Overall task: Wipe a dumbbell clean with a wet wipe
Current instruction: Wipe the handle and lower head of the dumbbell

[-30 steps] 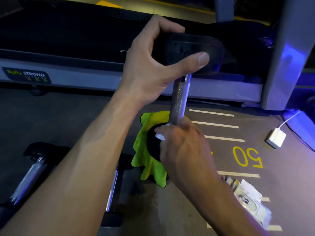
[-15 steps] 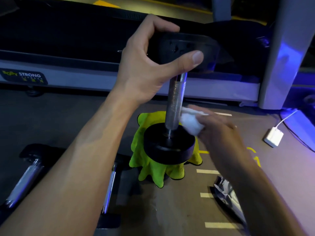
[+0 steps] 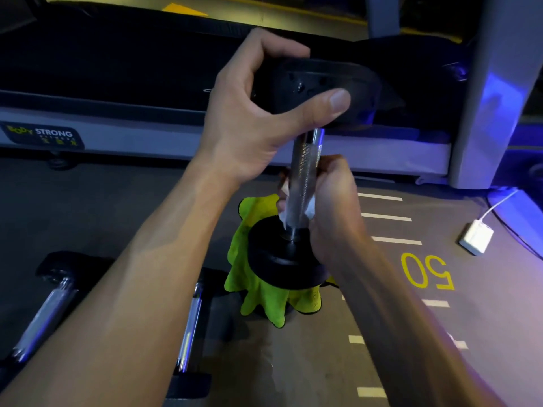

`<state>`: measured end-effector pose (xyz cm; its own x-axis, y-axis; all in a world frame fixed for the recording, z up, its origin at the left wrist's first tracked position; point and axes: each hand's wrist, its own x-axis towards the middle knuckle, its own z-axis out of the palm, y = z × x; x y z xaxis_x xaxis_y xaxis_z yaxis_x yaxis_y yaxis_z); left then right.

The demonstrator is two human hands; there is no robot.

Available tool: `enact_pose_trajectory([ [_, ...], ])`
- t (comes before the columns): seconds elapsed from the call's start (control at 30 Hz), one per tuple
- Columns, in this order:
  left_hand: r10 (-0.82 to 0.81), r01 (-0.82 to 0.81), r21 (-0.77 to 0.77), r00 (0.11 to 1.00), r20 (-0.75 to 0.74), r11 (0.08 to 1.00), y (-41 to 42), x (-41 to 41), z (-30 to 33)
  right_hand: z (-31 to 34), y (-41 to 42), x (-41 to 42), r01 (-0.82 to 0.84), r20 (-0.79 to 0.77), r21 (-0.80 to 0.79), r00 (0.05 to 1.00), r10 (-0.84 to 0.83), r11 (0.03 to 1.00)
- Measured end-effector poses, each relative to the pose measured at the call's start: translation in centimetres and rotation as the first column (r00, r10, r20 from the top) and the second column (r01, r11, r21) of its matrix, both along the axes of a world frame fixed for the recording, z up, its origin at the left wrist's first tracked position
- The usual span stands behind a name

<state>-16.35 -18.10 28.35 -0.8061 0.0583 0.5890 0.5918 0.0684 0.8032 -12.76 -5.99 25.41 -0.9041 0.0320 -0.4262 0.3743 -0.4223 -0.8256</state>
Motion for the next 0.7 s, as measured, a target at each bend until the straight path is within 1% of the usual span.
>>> enact_pose_trajectory([
  [0.03, 0.001, -0.002, -0.003, 1.000, -0.006, 1.000, 0.1, 0.0, 0.0, -0.1, -0.4, 0.8, 0.068, -0.033, 0.000, 0.997, -0.067, 0.998],
  [0.07, 0.003, -0.003, -0.002, 1.000, -0.010, 1.000, 0.1, 0.1, 0.0, 0.0, -0.8, 1.6, 0.115, -0.079, 0.037, 0.991, -0.112, 0.993],
  [0.13, 0.000, 0.000, 0.003, 1.000, -0.015, 1.000, 0.2, 0.3, 0.1, -0.1, -1.2, 3.4, 0.185, -0.169, 0.235, 0.975, -0.147, 0.954],
  [0.17, 0.000, 0.001, 0.005, 1.000, -0.017, 1.000, 0.2, 0.3, 0.1, -0.1, -1.3, 4.2, 0.230, -0.222, 0.306, 0.961, -0.166, 0.924],
  [0.2, -0.001, 0.001, 0.009, 1.000, -0.014, 1.000, 0.2, 0.4, 0.1, -0.1, -1.4, 4.8, 0.266, -0.301, 0.339, 0.939, -0.164, 0.902],
  [0.27, -0.002, 0.002, 0.015, 1.000, -0.007, 1.000, 0.4, 0.4, 0.2, -0.6, -1.3, 5.5, 0.279, -0.482, 0.367, 0.873, -0.075, 0.888],
  [0.3, 0.001, -0.001, 0.013, 1.000, -0.007, 1.000, 0.4, 0.5, 0.2, -0.9, -1.1, 5.5, 0.259, -0.536, 0.386, 0.844, -0.013, 0.885],
  [0.37, 0.006, -0.006, 0.006, 1.000, -0.008, 1.000, 0.4, 0.6, 0.2, -2.4, -0.2, 4.6, 0.245, -0.585, 0.466, 0.807, 0.087, 0.850],
  [0.43, 0.009, -0.009, 0.001, 1.000, -0.008, 1.000, 0.4, 0.6, 0.2, -3.1, 0.4, 3.8, 0.267, -0.586, 0.553, 0.798, 0.141, 0.789],
  [0.5, 0.020, -0.021, -0.011, 1.000, -0.008, 1.000, 0.3, 0.6, 0.2, -2.8, 0.9, 2.9, 0.274, -0.569, 0.577, 0.811, 0.138, 0.770],
  [0.57, 0.027, -0.027, -0.021, 1.000, -0.005, 0.999, 0.2, 0.6, 0.3, -1.7, 0.8, 2.0, 0.296, -0.560, 0.556, 0.824, 0.087, 0.776],
  [0.7, 0.035, -0.035, -0.024, 0.999, -0.001, 0.999, 0.1, 0.6, 0.3, -0.5, -1.1, 0.3, 0.388, -0.629, 0.375, 0.774, -0.076, 0.842],
])
